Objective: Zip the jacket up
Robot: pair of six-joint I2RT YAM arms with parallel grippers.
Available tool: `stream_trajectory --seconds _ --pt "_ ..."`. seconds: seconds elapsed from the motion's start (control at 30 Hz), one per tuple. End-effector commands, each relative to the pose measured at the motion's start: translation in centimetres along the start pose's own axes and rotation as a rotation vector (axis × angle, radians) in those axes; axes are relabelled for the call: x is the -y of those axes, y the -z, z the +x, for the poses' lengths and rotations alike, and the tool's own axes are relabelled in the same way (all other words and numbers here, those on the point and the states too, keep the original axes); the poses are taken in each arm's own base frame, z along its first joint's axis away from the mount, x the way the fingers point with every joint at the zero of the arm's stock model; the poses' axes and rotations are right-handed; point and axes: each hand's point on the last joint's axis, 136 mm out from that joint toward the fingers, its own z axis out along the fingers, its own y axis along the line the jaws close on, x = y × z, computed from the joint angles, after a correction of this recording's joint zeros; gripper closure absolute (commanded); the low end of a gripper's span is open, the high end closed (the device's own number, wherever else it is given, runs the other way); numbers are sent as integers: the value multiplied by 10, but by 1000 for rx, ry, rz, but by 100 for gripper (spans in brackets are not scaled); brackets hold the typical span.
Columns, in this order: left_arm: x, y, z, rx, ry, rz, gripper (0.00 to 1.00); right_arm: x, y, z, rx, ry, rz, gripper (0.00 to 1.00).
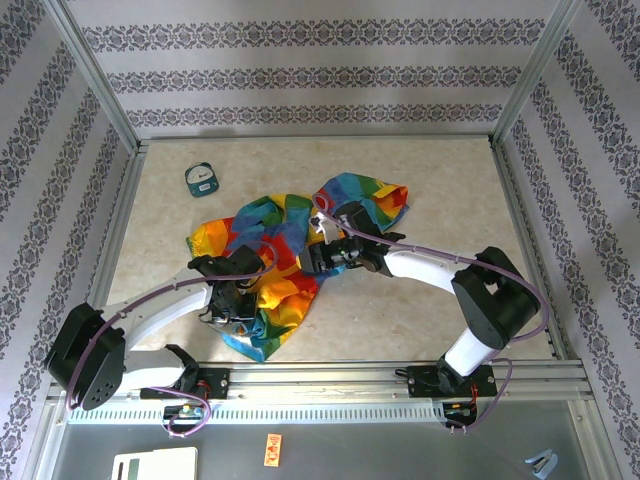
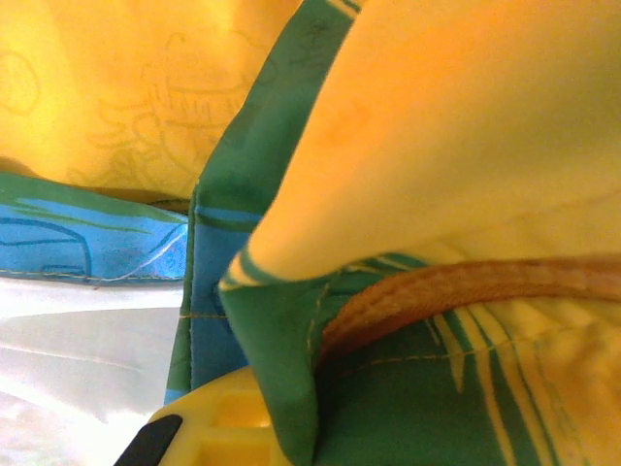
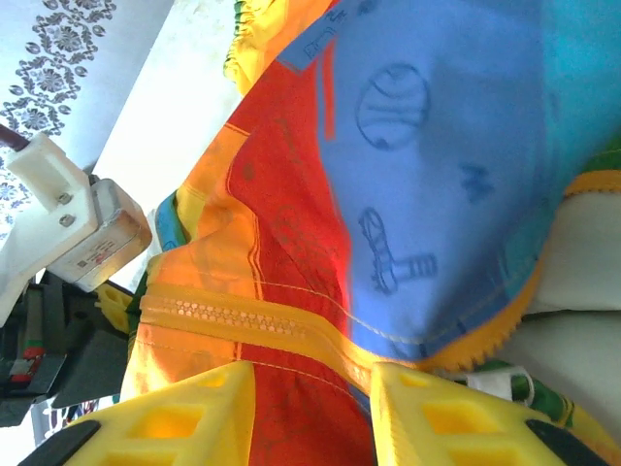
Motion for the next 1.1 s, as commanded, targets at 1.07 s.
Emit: stream_trajectory --seconds 1.07 --pt "-16 -4 19 -62 71 -37 100 -4 -20 -4 -56 -81 -131 54"
